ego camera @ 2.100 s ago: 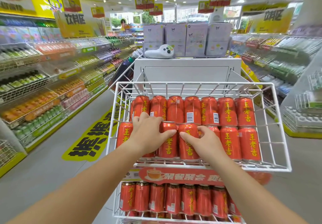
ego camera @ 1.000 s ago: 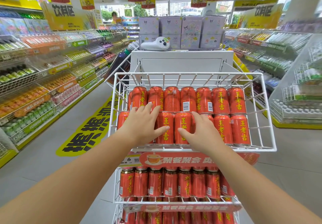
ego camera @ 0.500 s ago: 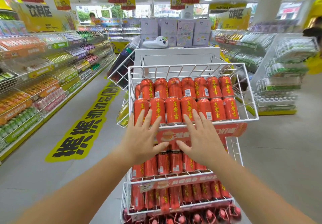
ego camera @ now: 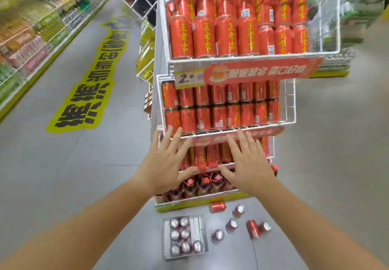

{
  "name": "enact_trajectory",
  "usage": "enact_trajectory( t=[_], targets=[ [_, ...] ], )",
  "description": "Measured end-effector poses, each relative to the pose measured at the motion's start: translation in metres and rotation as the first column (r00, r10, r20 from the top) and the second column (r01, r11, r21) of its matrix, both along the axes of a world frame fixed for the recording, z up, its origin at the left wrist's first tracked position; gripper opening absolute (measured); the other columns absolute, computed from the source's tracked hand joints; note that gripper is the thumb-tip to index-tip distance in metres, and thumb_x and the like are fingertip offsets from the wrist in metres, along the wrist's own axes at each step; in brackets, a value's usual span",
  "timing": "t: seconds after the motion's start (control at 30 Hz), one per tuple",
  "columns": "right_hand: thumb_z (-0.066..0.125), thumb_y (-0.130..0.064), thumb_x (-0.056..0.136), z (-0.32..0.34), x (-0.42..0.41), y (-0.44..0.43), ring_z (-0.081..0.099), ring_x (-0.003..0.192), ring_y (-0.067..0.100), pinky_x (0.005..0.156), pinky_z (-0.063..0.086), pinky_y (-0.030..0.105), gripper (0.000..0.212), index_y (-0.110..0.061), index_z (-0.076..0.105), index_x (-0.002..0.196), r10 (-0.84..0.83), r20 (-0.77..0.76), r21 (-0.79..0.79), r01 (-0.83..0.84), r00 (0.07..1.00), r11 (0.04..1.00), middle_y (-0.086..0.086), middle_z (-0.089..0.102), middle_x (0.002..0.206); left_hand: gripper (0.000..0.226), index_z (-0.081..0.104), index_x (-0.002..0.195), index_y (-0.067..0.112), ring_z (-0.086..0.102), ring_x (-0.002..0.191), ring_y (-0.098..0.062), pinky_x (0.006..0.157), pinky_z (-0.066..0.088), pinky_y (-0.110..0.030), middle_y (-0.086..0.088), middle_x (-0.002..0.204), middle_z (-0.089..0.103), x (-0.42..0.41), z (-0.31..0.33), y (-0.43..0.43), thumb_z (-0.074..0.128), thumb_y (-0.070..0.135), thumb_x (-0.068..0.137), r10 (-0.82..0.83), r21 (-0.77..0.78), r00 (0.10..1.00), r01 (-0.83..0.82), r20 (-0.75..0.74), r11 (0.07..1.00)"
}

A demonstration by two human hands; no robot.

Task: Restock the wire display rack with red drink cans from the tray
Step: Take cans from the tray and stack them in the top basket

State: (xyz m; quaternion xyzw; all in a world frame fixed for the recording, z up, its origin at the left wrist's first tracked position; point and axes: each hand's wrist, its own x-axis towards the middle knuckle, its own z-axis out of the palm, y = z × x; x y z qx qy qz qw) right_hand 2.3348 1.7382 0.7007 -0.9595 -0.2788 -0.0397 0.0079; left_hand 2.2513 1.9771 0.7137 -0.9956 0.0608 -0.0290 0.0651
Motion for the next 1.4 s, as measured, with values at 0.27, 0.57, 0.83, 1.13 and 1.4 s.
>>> enact_trajectory(
  t=[0.27,0.57,0.83,1.13,1.4],
  targets=[
    [0.041,-0.066,0.082,-0.184,-0.025,0.006,0.033,0.145,0.043,0.115,0.032,0.059,0.089,-0.013,0.038,0.153,0.073,-0.216,-0.08,-0.092,0.974,0.993,0.022,0.031,0.16,0.083,0.038,0.153,0.013,0.033,0.145,-0.044,0.113,0.023,-0.066,-0.023,0.156,0.037,-0.027,-0.197,-0.003,0.023,0.069,0.094,0.092,-0.045,0.978,-0.102,-0.186,0.994],
    [0.029,-0.065,0.089,-0.454,-0.092,-0.01,0.022,0.151,0.04,0.121,0.023,0.056,0.085,-0.014,0.027,0.157,0.089,-0.497,-0.151,-0.187,0.863,0.971,0.02,0.021,0.164,0.084,0.049,0.144,0.006,0.047,0.133,-0.049,0.1,0.044,-0.064,-0.027,0.148,0.047,-0.103,-0.471,-0.026,0.025,0.067,0.092,0.185,-0.094,0.825,-0.275,-0.534,0.957],
    [0.029,-0.062,0.094,-0.63,-0.117,-0.015,-0.004,0.155,0.035,0.126,0.005,0.047,0.083,-0.019,0.0,0.159,0.071,-0.676,-0.21,-0.284,0.733,0.936,0.015,-0.005,0.168,0.102,-0.001,0.16,0.017,0.006,0.153,-0.039,0.12,0.019,-0.053,-0.017,0.167,0.005,-0.143,-0.645,-0.035,-0.022,0.076,0.08,0.203,-0.059,0.679,-0.342,-0.706,0.938],
    [0.029,-0.064,0.093,-0.756,-0.061,0.041,0.007,0.153,0.034,0.125,0.012,0.044,0.086,-0.014,0.004,0.159,0.072,-0.672,-0.174,-0.252,0.737,0.952,0.017,0.01,0.166,0.08,0.004,0.159,0.01,0.014,0.152,-0.032,0.119,0.021,-0.041,-0.014,0.165,0.011,-0.085,-0.766,0.0,0.037,0.054,0.101,0.262,-0.261,0.623,-0.619,-0.737,0.74],
    [0.061,-0.053,0.086,-0.801,-0.051,0.077,0.053,0.124,0.029,0.099,0.047,0.043,0.078,-0.02,0.028,0.149,-0.06,-0.817,-0.136,-0.09,0.574,0.987,0.006,0.055,0.136,0.066,0.037,0.131,0.011,0.055,0.106,-0.026,0.08,0.037,-0.029,-0.01,0.125,0.052,-0.072,-0.821,0.008,0.077,0.028,0.081,0.333,-0.345,0.527,-0.811,-0.782,0.472]
  ],
)
